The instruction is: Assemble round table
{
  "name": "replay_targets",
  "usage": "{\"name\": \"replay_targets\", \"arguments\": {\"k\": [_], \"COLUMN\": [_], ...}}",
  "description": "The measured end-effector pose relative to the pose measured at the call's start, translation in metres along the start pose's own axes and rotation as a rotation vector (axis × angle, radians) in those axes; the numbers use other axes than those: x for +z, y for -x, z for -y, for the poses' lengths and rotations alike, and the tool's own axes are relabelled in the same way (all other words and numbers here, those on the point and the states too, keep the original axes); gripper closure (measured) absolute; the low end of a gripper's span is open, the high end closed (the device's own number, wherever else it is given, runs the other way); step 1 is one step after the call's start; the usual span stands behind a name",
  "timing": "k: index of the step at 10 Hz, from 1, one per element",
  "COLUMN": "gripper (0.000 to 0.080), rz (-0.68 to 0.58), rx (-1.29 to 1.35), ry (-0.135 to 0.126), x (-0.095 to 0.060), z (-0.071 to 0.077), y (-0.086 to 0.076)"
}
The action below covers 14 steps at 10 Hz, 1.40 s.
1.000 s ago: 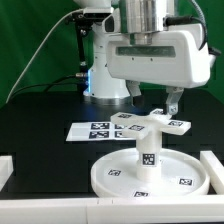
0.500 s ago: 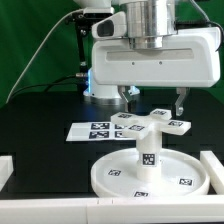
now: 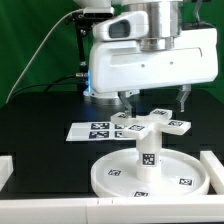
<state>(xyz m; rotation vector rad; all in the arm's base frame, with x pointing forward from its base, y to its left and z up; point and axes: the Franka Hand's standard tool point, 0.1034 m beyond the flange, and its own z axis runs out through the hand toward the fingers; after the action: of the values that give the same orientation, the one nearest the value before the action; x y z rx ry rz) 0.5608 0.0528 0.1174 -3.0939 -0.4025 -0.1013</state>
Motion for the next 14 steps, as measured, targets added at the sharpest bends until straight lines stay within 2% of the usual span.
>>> {"name": "replay_targets", "arguments": {"k": [6,12,14], "gripper": [0.0151,0.0151,0.036], "rz": [0.017,0.035,0.035], "rx": [0.119,0.149,0.165], "ry": [0.003,0.005,0.006], "x": [0.008,0.018,0.018], "z": [-0.015,-0.011,-0.012], "y": [0.007,0.01,0.01]}}
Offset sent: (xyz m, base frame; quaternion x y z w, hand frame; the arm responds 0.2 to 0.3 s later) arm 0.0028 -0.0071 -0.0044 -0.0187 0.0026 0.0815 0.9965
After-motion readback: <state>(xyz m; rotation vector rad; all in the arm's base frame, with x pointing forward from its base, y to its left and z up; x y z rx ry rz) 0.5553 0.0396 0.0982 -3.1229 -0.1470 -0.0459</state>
